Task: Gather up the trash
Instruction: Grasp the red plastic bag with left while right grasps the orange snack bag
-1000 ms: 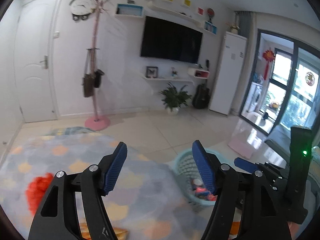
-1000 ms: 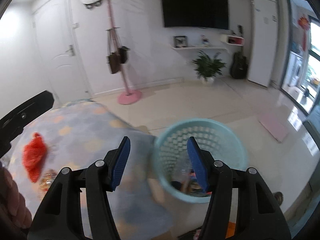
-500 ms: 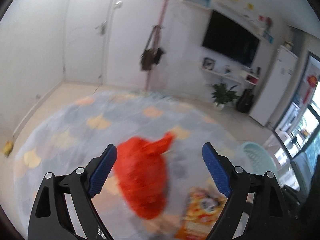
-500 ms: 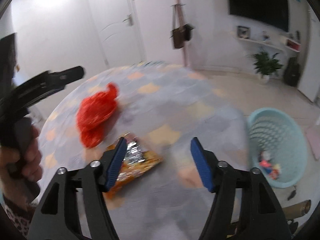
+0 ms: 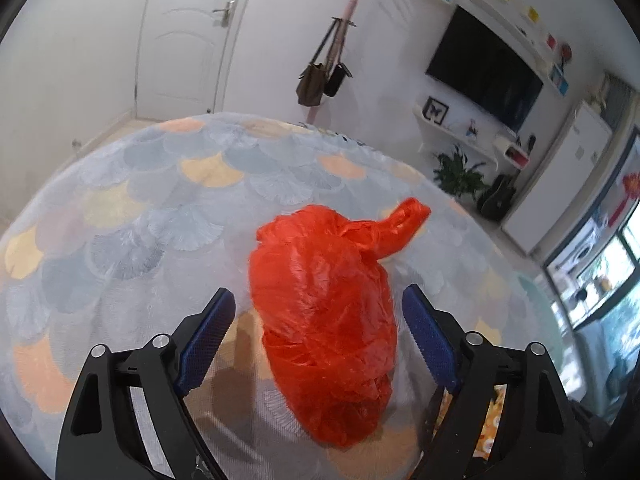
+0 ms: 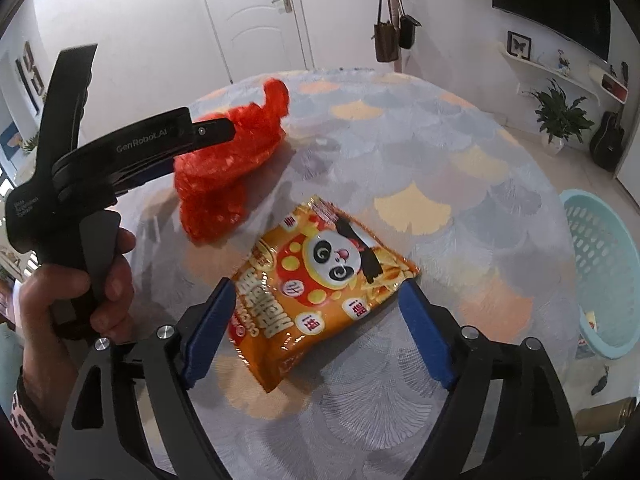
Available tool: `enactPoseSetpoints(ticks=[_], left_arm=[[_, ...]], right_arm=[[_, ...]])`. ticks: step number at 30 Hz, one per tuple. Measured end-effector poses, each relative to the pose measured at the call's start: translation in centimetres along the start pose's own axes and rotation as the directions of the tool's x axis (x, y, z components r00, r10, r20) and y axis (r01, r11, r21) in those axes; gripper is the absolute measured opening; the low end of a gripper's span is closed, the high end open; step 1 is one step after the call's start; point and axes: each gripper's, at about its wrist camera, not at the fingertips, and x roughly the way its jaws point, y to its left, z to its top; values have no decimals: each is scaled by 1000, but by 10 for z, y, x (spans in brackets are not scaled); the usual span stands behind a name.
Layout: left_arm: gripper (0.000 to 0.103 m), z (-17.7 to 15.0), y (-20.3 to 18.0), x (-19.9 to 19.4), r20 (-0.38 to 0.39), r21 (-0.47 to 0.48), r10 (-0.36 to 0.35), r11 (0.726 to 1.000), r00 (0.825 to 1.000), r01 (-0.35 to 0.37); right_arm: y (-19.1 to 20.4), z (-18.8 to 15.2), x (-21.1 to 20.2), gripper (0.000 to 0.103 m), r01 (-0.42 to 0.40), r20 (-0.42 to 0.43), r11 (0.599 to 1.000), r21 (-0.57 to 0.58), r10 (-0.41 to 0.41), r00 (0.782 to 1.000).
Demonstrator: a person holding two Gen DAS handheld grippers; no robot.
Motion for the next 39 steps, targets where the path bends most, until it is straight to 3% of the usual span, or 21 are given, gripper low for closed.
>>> enactPoseSetpoints(ticks=[1, 2, 3, 8, 15, 17, 19, 28, 36, 39], left_arm=[[72, 0, -3, 3, -12, 20, 13, 1000, 1000, -13], [55, -1, -5, 9, -42, 29, 17, 999, 999, -15], [48, -4, -6, 12, -63, 33, 20, 999, 998, -18], [39, -8, -9, 13, -58, 62, 41, 997, 997, -38], [37, -12, -4, 6, -43, 34, 38, 999, 998, -37], [37, -9, -7, 8, -42, 31, 40, 999, 998, -39], [37, -10, -6, 7, -41, 26, 38, 999, 998, -37], [35, -9, -7, 3, -28, 25, 31, 999, 999, -30], [34, -9, -8, -4, 2, 42, 5, 999, 1000, -5], [34, -7, -11, -11, 13, 13, -54, 998, 998, 54]], right_arm=[[-1, 0, 3, 80, 1, -6, 1000, 5, -1, 1000], [-3, 0, 7, 80, 4, -16, 1000, 9, -3, 1000], [-4, 0, 9, 80, 6, -21, 1000, 10, -6, 1000], [2, 4, 14, 83, 44, -24, 999, -16, -45, 999], [9, 1, 15, 80, 84, -16, 995, -58, -85, 996], [14, 0, 14, 62, 101, -3, 992, -77, -102, 995], [19, -1, 12, 51, 96, 9, 990, -107, -96, 995], [15, -2, 7, 11, 67, 30, 994, -91, -65, 997], [2, 3, -14, 3, 60, 76, 997, -55, -56, 996], [-8, 8, -29, 3, 73, 110, 996, -41, -68, 992]])
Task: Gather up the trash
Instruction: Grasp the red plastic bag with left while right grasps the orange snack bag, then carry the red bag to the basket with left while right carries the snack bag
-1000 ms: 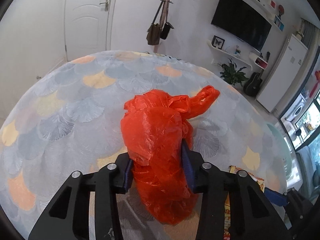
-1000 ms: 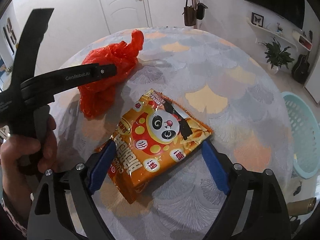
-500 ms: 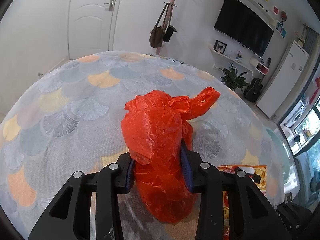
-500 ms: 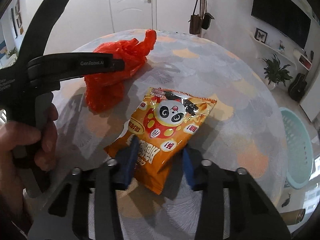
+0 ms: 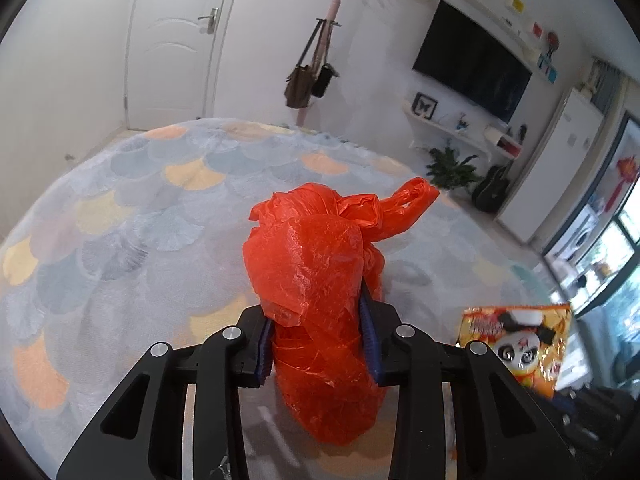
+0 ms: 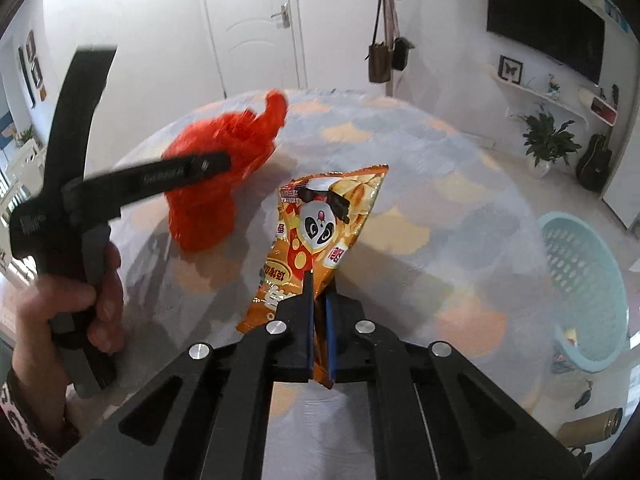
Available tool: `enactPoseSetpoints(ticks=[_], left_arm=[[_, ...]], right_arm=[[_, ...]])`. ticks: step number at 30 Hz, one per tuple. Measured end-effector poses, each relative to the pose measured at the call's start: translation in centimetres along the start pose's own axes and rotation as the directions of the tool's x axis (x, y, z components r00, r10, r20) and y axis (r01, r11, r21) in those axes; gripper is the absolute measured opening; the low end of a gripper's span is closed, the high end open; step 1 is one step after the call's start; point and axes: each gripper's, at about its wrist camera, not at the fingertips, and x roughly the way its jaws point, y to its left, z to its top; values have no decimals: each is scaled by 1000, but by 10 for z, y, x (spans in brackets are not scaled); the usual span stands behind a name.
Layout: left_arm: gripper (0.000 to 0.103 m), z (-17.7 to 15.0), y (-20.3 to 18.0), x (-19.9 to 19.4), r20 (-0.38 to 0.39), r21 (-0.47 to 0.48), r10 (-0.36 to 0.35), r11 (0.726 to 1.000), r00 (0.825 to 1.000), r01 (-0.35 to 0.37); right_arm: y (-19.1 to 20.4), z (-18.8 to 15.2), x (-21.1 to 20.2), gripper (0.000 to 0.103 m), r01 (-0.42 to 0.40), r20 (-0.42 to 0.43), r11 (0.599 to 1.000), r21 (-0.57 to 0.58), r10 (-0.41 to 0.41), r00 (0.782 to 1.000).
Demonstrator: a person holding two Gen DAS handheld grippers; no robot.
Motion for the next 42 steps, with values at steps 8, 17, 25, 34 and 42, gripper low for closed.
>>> enactPoseSetpoints(ticks=[8, 17, 25, 34, 42], left_arm=[[33, 24, -62, -18, 65, 89, -90, 992, 994, 85], [33, 41, -153, -4, 76, 181, -220, 962, 972, 204], [33, 34, -229, 25, 20, 264, -304, 921, 953, 288], [33, 9, -296, 90, -145, 281, -381, 869, 913, 408], [33, -19, -331, 138, -257, 294, -374, 848, 891, 441]], right_arm=[[-53, 15, -30, 3, 58, 74, 994, 96, -65, 995], [-142, 27, -69, 3, 157, 151, 959, 235, -196, 969], [-226, 20, -86, 3, 231, 147, 892, 389, -307, 940], [-322, -24, -56, 3, 227, 26, 783, 579, -296, 955], [-363, -62, -22, 3, 273, -76, 730, 627, -291, 954]])
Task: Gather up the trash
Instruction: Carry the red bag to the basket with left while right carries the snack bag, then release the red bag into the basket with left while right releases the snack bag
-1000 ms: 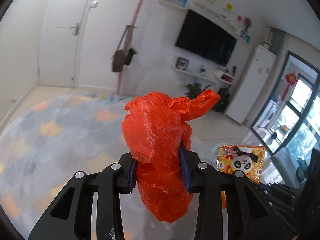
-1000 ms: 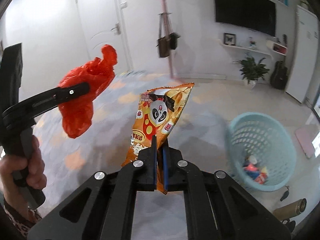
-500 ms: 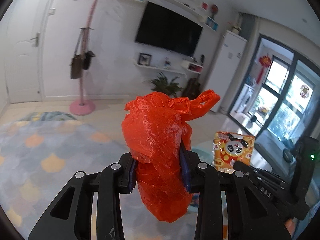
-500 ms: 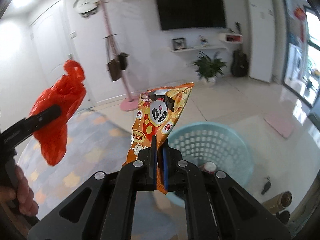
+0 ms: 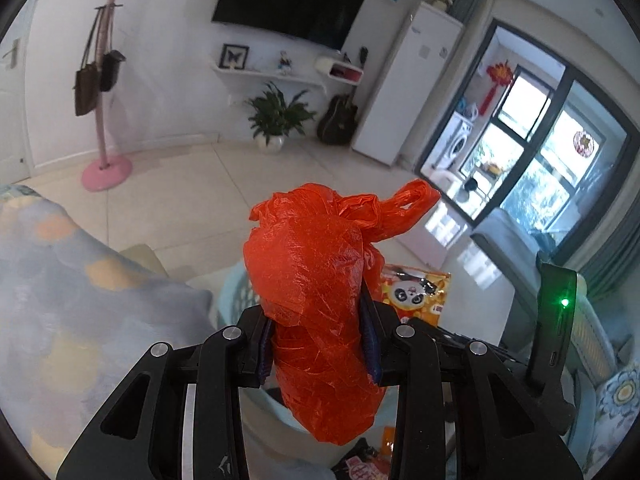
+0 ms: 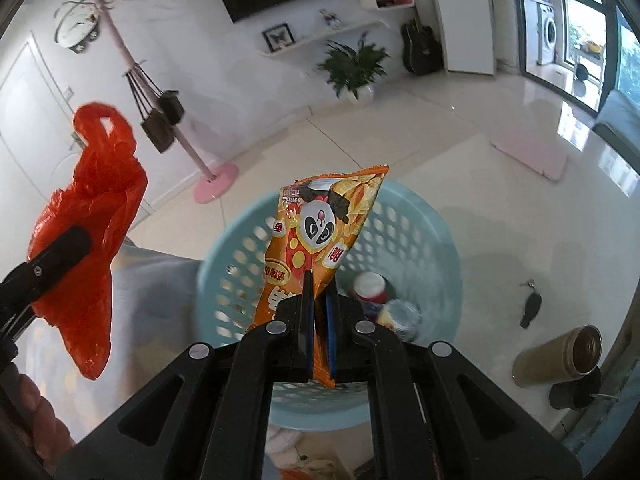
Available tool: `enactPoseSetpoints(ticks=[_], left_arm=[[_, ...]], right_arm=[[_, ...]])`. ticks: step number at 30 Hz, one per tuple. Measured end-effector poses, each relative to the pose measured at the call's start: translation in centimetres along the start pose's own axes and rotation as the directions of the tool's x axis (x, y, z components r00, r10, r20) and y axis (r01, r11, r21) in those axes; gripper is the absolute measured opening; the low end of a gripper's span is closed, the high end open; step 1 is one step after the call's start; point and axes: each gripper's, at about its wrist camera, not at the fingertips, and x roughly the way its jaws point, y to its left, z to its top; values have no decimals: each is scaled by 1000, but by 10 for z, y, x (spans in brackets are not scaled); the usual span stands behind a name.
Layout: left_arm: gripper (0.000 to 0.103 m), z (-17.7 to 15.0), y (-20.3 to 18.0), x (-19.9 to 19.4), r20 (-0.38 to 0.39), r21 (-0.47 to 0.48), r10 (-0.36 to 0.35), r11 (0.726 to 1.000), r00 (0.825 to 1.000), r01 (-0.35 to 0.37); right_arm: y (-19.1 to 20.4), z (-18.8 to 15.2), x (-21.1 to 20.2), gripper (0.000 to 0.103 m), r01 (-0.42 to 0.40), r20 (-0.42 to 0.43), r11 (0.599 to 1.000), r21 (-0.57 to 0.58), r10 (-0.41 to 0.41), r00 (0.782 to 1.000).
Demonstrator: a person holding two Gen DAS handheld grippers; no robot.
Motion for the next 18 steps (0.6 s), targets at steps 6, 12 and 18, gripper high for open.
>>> enactPoseSetpoints(ticks=[6, 12, 18], left_arm=[[36, -2, 0, 22, -46, 19, 28, 999, 999, -27], [58, -5, 2, 17, -35, 9, 31, 999, 999, -31], [62, -2, 0, 0, 1, 20, 27, 999, 1000, -27]], right_arm=[[-9, -5, 17, 4, 23, -32, 1000, 4, -22, 999], [-15, -6, 22, 16, 18, -56, 1000, 11, -18, 998], [-13, -7, 5, 50, 18, -18, 1000, 15, -18, 1000]])
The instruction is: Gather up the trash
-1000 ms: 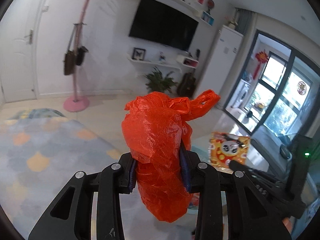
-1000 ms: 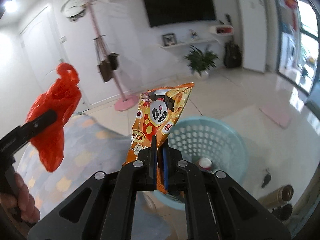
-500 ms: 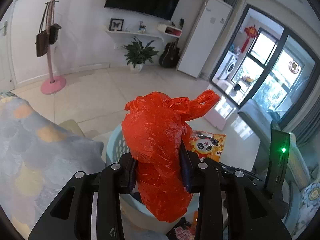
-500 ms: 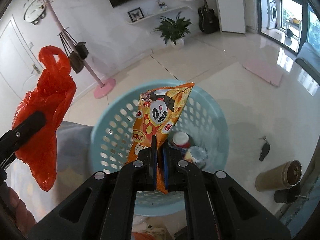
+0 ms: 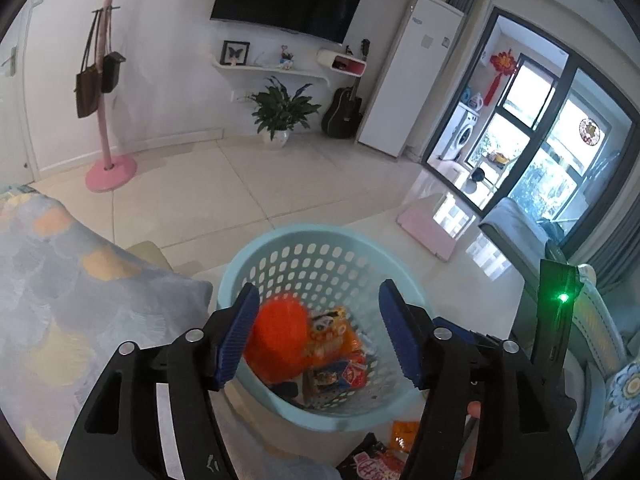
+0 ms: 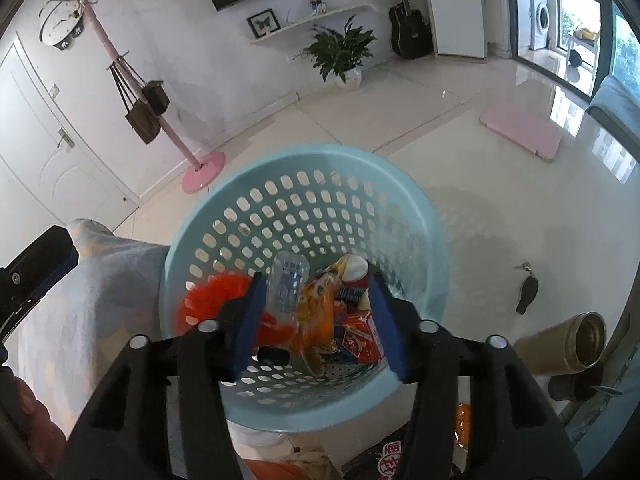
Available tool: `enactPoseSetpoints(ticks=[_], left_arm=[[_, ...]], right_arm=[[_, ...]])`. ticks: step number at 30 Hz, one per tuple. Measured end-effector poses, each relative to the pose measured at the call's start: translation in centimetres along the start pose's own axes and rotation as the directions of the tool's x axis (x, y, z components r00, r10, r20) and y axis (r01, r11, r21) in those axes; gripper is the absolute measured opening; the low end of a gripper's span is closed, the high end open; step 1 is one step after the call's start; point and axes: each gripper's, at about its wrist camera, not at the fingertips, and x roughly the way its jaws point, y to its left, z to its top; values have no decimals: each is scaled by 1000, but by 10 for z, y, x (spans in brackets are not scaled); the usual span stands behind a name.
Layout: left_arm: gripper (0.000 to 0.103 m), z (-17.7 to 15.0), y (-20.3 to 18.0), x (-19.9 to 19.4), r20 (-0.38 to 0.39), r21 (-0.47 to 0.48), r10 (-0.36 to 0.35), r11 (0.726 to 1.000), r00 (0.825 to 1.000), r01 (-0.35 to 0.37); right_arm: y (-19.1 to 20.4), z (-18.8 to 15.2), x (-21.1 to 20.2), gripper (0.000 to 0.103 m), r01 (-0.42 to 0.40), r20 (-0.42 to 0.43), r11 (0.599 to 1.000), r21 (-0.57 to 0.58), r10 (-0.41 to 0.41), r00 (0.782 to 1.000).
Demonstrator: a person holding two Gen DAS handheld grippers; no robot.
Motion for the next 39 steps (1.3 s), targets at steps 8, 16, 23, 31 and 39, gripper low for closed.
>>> enactPoseSetpoints(ticks=[8, 16, 23, 31, 39], left_arm=[[67, 1, -2, -47, 84, 12, 3, 1000, 996, -4], [81, -4, 5, -116, 215, -7, 60, 998, 975, -59], [84, -32, 12, -176, 294, -54, 109, 994, 949, -97], [84, -67, 19, -229, 327, -91, 261, 965, 908, -245], [90, -102, 24, -260, 349, -167, 345, 938, 871, -304]], right_arm=[[23, -2, -38, 50, -20, 53, 999, -50, 23, 998], [61, -14, -85, 50, -64, 113, 991, -120, 77, 991], [111, -45, -138, 55, -18, 213, 968, -252, 74, 974], [150, -80, -195, 55, 77, 368, 949, -307, 43, 929], [166, -103, -224, 56, 74, 421, 939, -335, 79, 904]])
